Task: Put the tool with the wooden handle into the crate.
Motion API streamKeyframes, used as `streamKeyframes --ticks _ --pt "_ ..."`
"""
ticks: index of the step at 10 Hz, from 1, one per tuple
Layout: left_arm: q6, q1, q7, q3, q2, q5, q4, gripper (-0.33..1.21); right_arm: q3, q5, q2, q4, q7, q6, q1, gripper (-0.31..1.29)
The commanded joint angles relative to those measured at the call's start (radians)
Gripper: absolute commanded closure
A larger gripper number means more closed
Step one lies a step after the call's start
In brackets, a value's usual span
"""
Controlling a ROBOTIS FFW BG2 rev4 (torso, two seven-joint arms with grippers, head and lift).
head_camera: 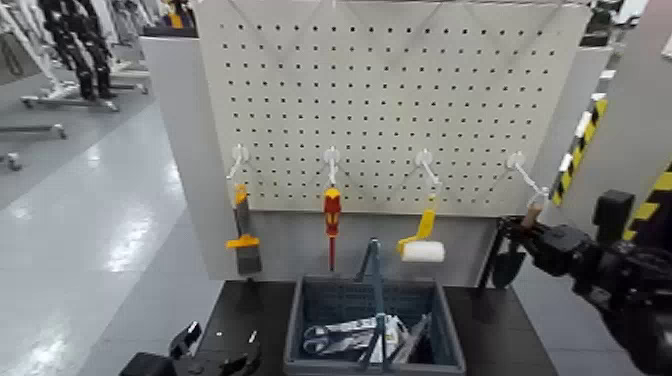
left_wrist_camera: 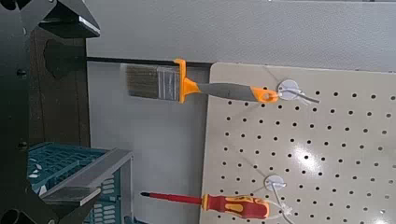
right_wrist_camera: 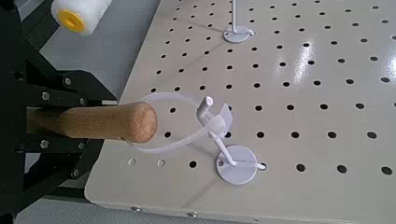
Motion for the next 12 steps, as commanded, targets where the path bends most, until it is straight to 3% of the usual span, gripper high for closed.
streamKeyframes --ticks 1,8,12 --pt "0.000 0.002 -0.001 0.001 0.001 0.000 -0.002 0.11 -0.031 0.000 0.011 -0.041 0.000 0.003 0.030 1.12" --pt "0.000 0.005 -0.001 0.001 0.001 0.000 -0.003 0.11 -0.140 0.005 0.076 -0.290 -0.011 0.061 0.172 1.12" --pt "0.001 0.005 -0.001 0.001 0.001 0.000 -0.003 0.11 -0.135 -0.112 0.117 -0.434 0.000 0.118 0.249 1.12"
